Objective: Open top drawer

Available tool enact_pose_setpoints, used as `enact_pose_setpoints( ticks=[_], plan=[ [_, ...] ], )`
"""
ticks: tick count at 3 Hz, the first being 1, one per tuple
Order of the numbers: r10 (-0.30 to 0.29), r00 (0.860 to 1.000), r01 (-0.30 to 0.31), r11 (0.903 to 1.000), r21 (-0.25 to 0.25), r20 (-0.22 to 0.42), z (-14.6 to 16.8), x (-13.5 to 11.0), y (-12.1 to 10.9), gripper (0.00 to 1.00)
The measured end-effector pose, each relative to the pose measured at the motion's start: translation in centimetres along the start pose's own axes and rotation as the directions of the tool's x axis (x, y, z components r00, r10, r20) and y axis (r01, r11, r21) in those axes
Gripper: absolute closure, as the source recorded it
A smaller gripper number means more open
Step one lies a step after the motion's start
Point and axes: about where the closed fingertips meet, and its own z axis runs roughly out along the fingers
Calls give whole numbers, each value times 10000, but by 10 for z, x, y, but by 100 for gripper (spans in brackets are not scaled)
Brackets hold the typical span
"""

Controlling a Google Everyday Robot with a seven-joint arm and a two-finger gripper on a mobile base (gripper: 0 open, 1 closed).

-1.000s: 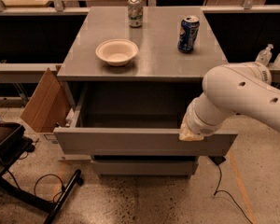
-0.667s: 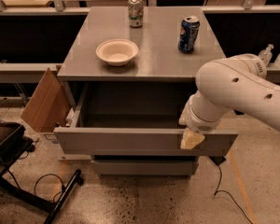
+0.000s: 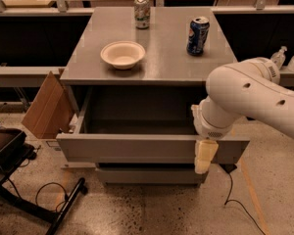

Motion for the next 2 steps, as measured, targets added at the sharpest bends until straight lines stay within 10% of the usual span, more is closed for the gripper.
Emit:
enact_pose_setpoints(
  ticks=[2],
  plan=[
    [569, 9948, -616, 9966, -545, -849, 56, 15, -16, 18]
  ],
)
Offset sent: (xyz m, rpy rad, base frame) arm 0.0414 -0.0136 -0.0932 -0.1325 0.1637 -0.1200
